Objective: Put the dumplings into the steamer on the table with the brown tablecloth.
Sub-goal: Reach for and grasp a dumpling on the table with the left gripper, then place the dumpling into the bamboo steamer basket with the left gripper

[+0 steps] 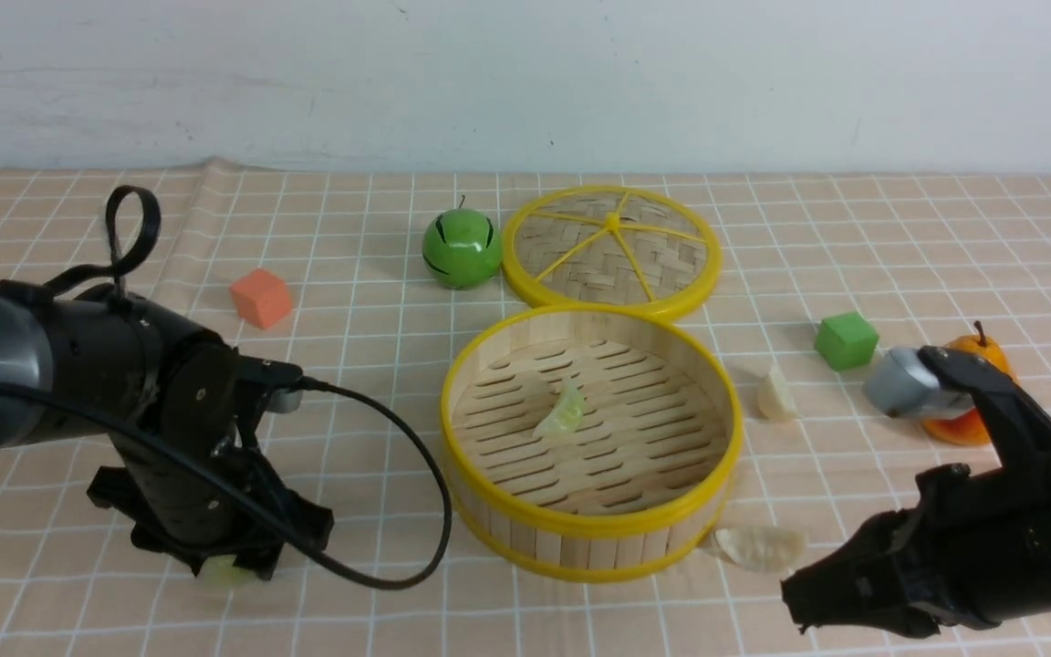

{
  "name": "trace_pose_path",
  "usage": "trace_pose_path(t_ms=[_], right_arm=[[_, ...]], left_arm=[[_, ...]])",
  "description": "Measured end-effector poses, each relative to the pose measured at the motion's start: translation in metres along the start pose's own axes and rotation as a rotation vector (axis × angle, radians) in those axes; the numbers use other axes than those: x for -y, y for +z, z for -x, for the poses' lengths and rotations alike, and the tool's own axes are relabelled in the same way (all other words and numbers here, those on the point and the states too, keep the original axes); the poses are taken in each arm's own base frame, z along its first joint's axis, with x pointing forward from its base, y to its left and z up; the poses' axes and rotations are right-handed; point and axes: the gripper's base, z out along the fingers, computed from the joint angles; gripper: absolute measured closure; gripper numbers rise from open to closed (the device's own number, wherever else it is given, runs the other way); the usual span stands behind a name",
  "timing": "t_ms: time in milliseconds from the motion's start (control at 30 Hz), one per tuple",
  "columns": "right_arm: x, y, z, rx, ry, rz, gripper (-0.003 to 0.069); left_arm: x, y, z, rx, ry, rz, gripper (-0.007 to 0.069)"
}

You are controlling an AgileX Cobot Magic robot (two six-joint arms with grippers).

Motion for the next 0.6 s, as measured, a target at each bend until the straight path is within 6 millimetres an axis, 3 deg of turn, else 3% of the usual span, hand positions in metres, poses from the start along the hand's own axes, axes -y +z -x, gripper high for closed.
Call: trace_pose_path(t_ms=[67, 233, 367, 400, 533, 567, 600], right_arm=[[0.0, 0.0, 0.0, 0.0, 0.0, 0.0, 0.0542], [0.0, 0.0, 0.0, 0.0, 0.0, 0.0, 0.0536], [0.0, 0.0, 0.0, 0.003, 0.0, -0.003, 0.0532], [0.001, 0.0, 0.001, 0.012, 0.0, -0.011, 0.0531], [0.002, 0.0, 0.003, 0.03, -0.019, -0.027, 0.0528], [0.002, 0.0, 0.003, 0.03, -0.019, -0.028, 0.0528], [0.003, 0.0, 0.003, 0.032, -0.022, -0.029, 0.0526]], left_arm=[[0.0, 0.0, 0.0, 0.005, -0.001, -0.003, 0.0316], [0.001, -0.002, 0.0, -0.008, -0.015, -0.008, 0.0327], [0.009, -0.025, 0.005, -0.035, -0.064, -0.058, 0.0335], [0.025, -0.05, 0.014, 0.02, -0.05, -0.129, 0.0335], [0.076, -0.106, 0.027, 0.173, 0.08, -0.311, 0.0337], [0.079, -0.108, 0.027, 0.18, 0.088, -0.319, 0.0337], [0.098, -0.122, 0.029, 0.22, 0.142, -0.366, 0.0338]])
